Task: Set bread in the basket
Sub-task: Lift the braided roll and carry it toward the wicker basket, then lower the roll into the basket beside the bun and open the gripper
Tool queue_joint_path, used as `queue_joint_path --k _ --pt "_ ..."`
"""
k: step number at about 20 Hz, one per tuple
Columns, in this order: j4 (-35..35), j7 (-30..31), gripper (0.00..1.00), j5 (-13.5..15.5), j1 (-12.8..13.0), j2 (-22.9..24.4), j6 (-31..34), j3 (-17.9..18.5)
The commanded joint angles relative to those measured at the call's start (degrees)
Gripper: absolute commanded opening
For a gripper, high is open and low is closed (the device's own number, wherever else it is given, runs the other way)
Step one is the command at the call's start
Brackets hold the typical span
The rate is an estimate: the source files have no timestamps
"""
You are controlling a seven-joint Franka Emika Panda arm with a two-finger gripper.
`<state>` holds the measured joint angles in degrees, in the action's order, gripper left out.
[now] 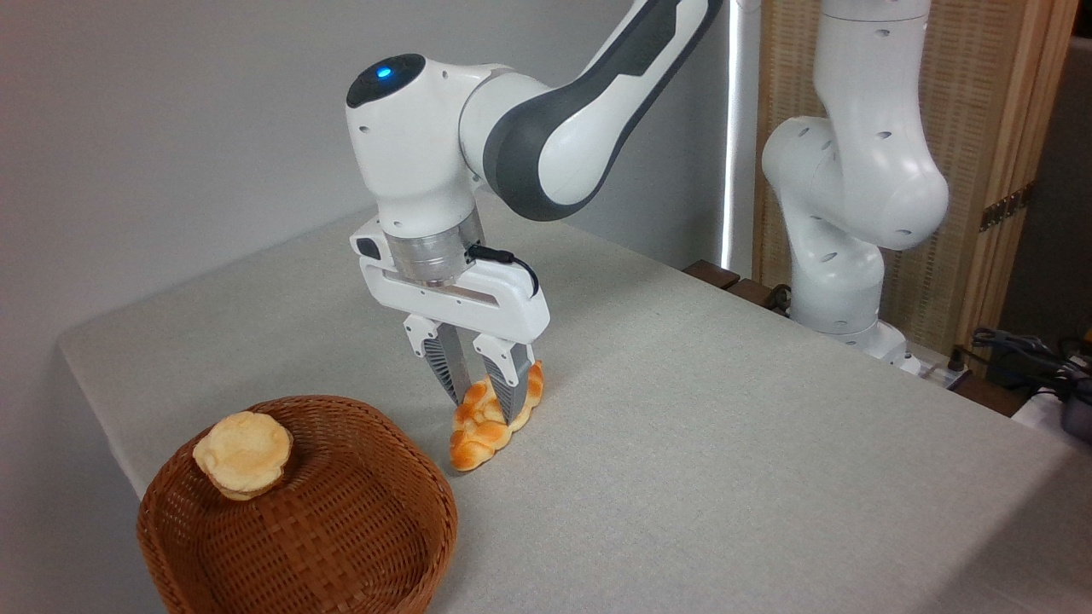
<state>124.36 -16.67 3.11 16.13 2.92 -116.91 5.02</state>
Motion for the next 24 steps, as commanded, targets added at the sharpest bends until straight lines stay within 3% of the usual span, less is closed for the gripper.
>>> queue_joint_path --k 1,13,15,16,18,21,24 --pt "-0.5 0.0 0.48 -0.4 0.7 0.3 0.5 0.2" --pt "-6.3 0.0 0.52 0.5 0.7 3.8 2.5 0.2" --pt "-8.9 0.0 0.62 0.6 0.7 3.7 1.7 0.3" --pt "-9.7 -0.3 0.63 0.5 0.7 3.3 1.3 0.5" --pt "-9.9 -3.3 0.64 0.5 0.7 3.1 -3.7 0.7" --pt "-10.0 -4.3 0.85 0.5 0.5 2.3 -10.5 0.9" --pt "-10.0 -3.8 0.85 3.2 0.0 1.0 -19.6 1.7"
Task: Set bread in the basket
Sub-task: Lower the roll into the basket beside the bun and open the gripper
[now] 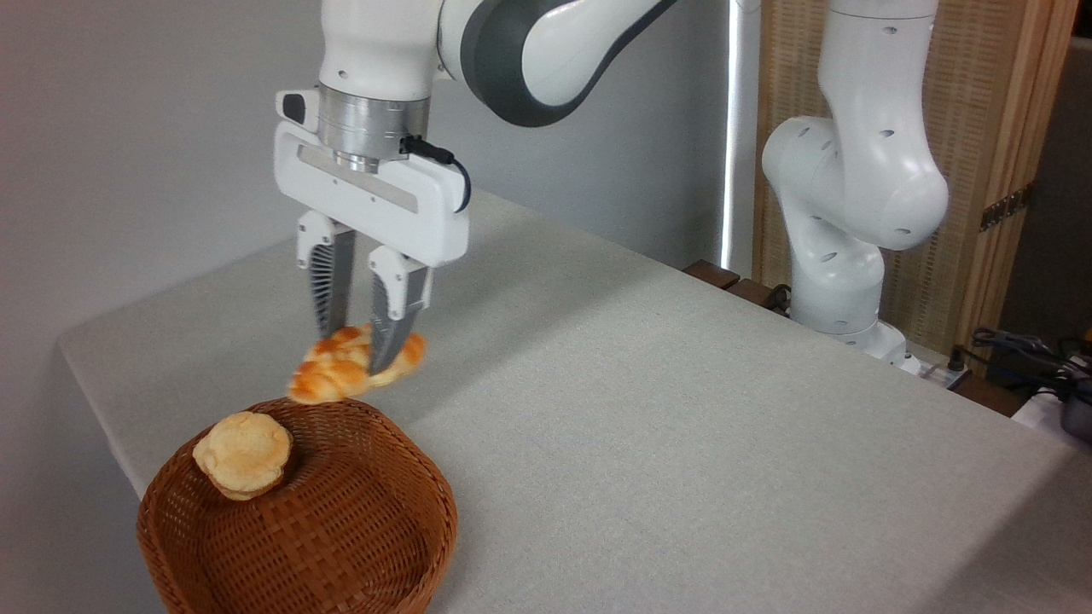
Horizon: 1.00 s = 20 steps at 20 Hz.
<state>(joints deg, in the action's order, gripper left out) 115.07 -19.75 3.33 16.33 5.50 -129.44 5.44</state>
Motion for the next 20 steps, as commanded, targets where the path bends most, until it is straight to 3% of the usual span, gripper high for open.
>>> queue_joint_path --k 1,2,3,9,20 --pt "-0.8 -0.8 0.87 4.3 -0.2 -2.2 -9.4 2.1" --pt "-1.0 -0.8 0.97 4.9 -0.2 -3.3 -11.7 2.6" --pt "-1.3 -0.9 1.0 5.0 -0.2 -4.3 -13.6 2.8" --pt "-3.4 -0.2 1.0 5.2 -0.2 -8.0 -14.7 2.4" --pt "-3.7 1.6 1.0 4.7 0.4 -8.4 -14.7 2.1"
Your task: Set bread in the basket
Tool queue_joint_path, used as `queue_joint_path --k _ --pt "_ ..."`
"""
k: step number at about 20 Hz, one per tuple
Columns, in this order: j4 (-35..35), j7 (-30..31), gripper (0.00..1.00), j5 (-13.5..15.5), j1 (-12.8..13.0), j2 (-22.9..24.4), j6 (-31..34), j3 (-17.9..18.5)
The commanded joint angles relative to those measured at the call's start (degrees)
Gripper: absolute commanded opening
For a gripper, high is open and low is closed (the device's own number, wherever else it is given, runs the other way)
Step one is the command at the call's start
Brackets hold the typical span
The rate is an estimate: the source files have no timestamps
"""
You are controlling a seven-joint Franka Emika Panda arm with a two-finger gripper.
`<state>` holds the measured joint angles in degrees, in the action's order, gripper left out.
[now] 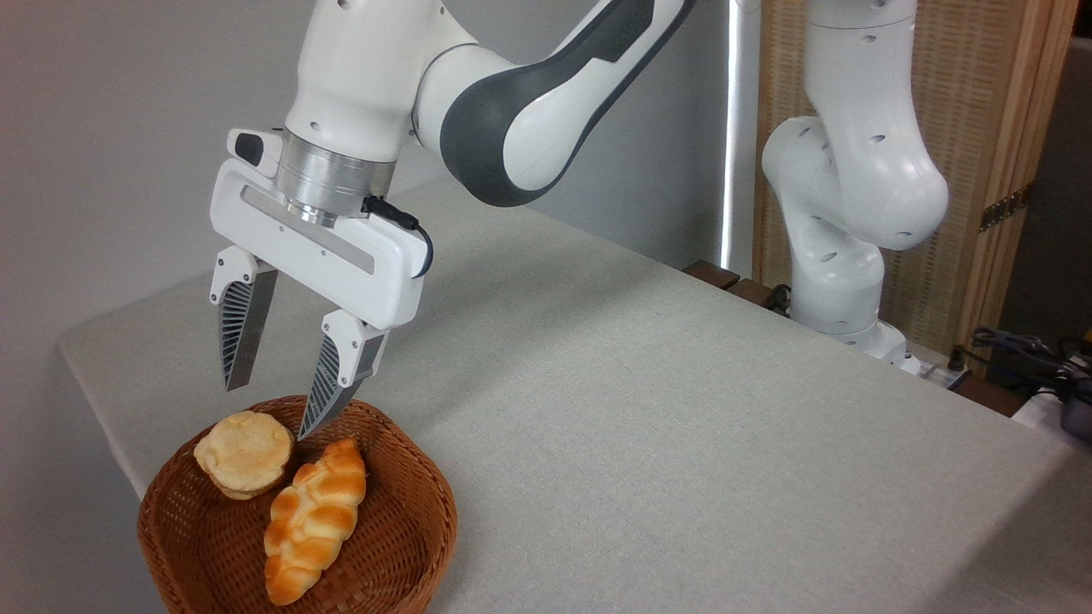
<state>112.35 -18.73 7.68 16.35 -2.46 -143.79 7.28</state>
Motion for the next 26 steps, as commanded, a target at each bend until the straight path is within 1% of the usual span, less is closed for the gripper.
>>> queue_joint_path --k 1,9,12,15,17,18,19,21,23,24,26 --pt "-1.0 0.4 1.0 0.2 0.4 -0.4 -0.4 0.3" --pt "-1.4 0.1 1.0 0.1 0.4 0.0 0.1 0.3" --pt "-1.4 -0.1 1.0 -0.2 0.4 0.2 4.2 0.3" --pt "-1.7 0.0 1.0 -5.8 0.4 1.3 9.7 0.0" --pt "-1.8 -0.2 1.0 -6.6 0.4 1.5 11.8 0.0" --pt "-1.8 -1.1 1.0 -6.7 0.4 1.5 13.3 -0.2" --pt "-1.6 -3.7 1.0 -6.7 0.4 1.5 15.0 -0.9" --pt "-1.6 -9.9 1.0 -6.7 0.4 1.5 21.4 -1.9" --pt "-1.6 -13.7 1.0 -6.6 0.4 1.6 27.6 -2.0" --pt "-1.6 -14.5 1.0 -6.5 0.4 1.7 29.0 -2.0" --pt "-1.6 -14.4 1.0 -6.4 0.4 1.6 29.2 -1.9"
